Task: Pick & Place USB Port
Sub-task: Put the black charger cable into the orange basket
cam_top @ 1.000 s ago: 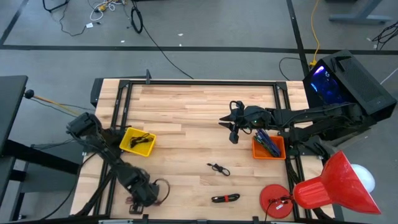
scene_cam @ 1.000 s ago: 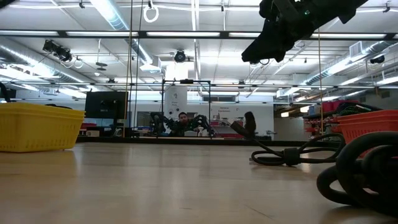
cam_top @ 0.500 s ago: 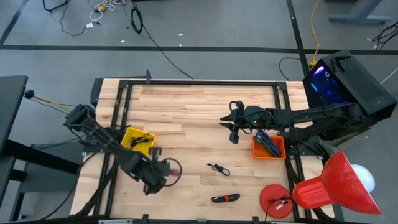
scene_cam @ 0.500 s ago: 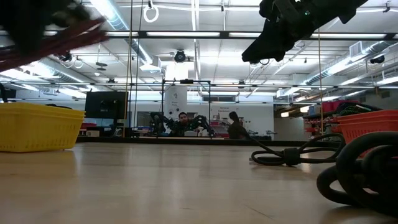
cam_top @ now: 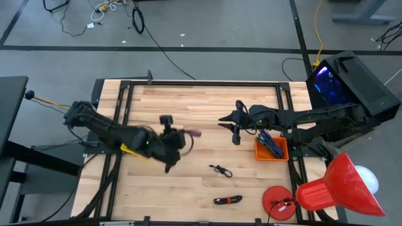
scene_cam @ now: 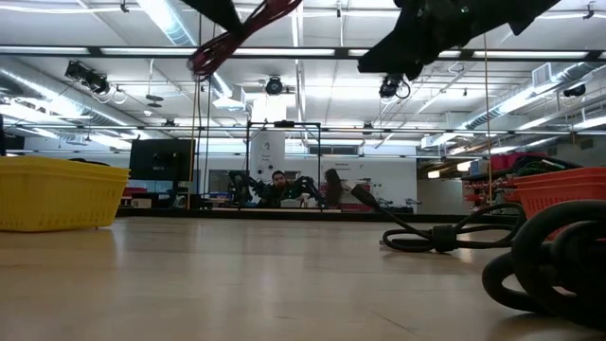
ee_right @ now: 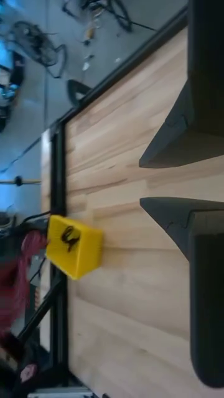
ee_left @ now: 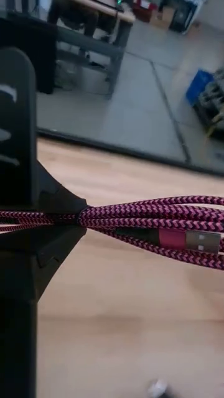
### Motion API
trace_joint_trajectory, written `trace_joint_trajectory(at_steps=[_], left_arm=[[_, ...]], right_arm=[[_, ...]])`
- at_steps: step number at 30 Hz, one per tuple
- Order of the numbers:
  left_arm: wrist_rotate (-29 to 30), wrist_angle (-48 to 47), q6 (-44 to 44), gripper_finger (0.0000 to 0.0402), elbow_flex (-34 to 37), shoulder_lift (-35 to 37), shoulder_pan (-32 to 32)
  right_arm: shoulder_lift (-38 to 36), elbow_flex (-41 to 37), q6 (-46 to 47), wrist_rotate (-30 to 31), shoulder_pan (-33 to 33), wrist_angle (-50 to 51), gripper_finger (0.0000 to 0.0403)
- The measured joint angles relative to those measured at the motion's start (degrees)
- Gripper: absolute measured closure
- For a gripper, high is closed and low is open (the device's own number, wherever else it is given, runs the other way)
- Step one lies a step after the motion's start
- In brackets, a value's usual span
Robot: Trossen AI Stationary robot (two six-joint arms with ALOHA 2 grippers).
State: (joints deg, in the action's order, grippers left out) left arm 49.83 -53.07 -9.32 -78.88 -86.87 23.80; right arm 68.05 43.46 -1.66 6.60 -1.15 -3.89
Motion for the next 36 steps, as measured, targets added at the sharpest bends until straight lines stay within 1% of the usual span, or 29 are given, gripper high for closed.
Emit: trace_joint_trajectory(at_steps=[3, 6, 10, 12, 14, 16, 18, 23, 28, 32, 36], left_arm=[[-1.7, 9.3, 7.8, 0.0383, 2.4, 3.1, -3.5], [-7.1, 20.4, 15.4, 0.0383, 5.8, 6.1, -7.6], [-14.8, 33.9, 23.1, 0.0383, 10.5, 9.0, -13.5], [-17.0, 39.6, 25.7, 0.0383, 12.5, 9.3, -16.1], [-22.1, 45.4, 27.0, 0.0383, 14.3, 9.3, -18.7], [-28.8, 51.4, 27.9, 0.0383, 15.8, 9.3, -20.9], [-32.0, 56.3, 28.0, 0.0383, 17.0, 8.7, -22.6], [-36.2, 60.9, 28.0, 0.0383, 17.4, 8.0, -25.0], [-39.3, 64.4, 28.0, 0.0383, 17.5, 5.8, -25.4], [-39.8, 68.4, 28.1, 0.0383, 17.4, 3.6, -25.3], [-41.1, 69.6, 28.1, 0.0383, 17.5, 2.3, -25.6]], right_arm=[[0.0, 0.0, -1.0, -0.2, 0.0, -1.7, 0.0316], [0.0, 0.0, -1.9, -0.2, 0.0, -2.7, 0.0316], [-0.6, 0.1, -2.5, -0.4, 0.0, -4.2, 0.0316], [-1.3, 0.1, -3.4, -1.5, 0.0, -4.9, 0.0316], [-2.0, 0.1, -3.8, -2.7, 0.0, -7.0, 0.0314], [-2.9, 0.1, -4.6, -3.1, 0.0, -8.2, 0.031], [-3.6, 0.1, -5.0, -3.2, 0.0, -8.9, 0.0306], [-4.0, 0.1, -6.3, -3.2, 0.0, -10.4, 0.029], [-4.1, 0.1, -7.6, -3.2, 0.0, -14.9, 0.0271], [-4.1, 0.1, -8.6, -3.2, 0.0, -17.8, 0.0261], [-4.1, 0.1, -9.6, -3.0, 0.0, -18.5, 0.0257]])
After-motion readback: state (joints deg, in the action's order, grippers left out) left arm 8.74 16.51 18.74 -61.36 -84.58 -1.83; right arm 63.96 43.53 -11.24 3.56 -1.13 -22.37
